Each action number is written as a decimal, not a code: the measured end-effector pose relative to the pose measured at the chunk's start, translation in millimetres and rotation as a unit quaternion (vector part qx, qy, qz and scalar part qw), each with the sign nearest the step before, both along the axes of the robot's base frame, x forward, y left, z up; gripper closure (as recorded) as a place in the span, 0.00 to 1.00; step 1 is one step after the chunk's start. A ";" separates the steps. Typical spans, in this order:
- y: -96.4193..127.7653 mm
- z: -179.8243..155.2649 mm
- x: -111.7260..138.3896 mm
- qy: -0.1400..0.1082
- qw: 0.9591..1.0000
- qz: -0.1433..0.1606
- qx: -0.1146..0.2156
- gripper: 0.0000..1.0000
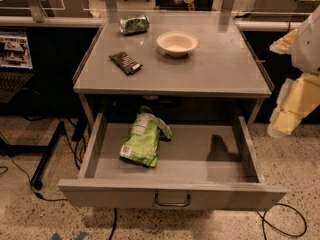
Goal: Pick green rice chip bag from top drawer and place on counter
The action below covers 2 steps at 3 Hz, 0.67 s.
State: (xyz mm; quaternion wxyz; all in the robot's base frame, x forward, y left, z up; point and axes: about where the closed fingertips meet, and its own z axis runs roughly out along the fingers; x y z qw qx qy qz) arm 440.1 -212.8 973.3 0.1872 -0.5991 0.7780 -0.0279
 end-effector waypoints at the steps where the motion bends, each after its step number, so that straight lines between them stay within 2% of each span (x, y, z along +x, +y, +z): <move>1: 3.9 -19.4 6.3 -0.048 0.994 0.005 0.095 0.00; 2: 8.9 -30.8 13.0 -0.062 0.984 0.014 0.168 0.00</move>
Offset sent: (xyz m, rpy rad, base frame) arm 0.0222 0.0114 -0.0448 0.5305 -0.1509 0.0450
